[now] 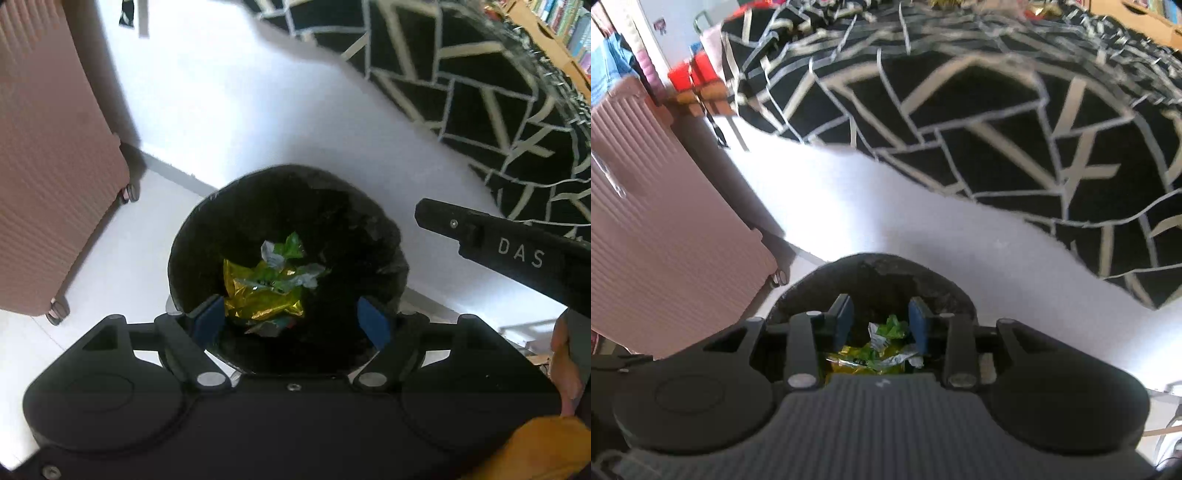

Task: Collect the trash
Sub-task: 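Open both tools to drop the wrappers and bag into the bin, then move both empty tools back to the remaining wrappers on the bed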

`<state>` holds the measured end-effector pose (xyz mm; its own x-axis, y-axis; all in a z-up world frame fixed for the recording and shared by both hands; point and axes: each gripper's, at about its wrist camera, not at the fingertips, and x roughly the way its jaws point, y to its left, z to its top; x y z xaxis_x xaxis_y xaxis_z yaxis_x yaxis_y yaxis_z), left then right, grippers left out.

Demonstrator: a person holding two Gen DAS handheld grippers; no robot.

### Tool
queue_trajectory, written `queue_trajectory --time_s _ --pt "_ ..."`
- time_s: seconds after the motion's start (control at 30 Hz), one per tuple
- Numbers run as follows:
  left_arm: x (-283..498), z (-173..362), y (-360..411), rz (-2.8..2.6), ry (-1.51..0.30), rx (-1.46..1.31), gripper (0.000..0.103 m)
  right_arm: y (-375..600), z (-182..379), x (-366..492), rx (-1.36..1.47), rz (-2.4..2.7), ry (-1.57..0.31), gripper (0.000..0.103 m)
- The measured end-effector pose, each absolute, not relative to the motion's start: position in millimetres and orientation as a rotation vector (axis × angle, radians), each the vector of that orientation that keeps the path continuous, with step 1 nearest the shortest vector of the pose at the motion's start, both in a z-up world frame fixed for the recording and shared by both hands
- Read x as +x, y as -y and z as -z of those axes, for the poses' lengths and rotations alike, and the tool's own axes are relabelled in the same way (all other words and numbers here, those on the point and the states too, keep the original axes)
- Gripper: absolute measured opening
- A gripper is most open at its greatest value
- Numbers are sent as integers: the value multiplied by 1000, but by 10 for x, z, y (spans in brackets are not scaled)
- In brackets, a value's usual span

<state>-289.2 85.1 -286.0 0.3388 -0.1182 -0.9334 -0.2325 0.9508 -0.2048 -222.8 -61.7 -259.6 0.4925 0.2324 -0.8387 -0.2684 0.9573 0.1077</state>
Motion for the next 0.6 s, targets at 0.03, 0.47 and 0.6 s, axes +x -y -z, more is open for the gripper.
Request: queue_trajectory --time_s 0.03,0.47,0.6 --pt "-2897 2770 -839 -73 -1222 -322 77 634 2511 -2245 -35 -301 -1006 53" --pt "-2709 1289 -639 14 -1037 -237 82 970 1048 -2434 45 -180 -876 57" --pt "-2465 846 -627 85 -981 -235 84 1112 615 -2368 77 -108 -803 57"
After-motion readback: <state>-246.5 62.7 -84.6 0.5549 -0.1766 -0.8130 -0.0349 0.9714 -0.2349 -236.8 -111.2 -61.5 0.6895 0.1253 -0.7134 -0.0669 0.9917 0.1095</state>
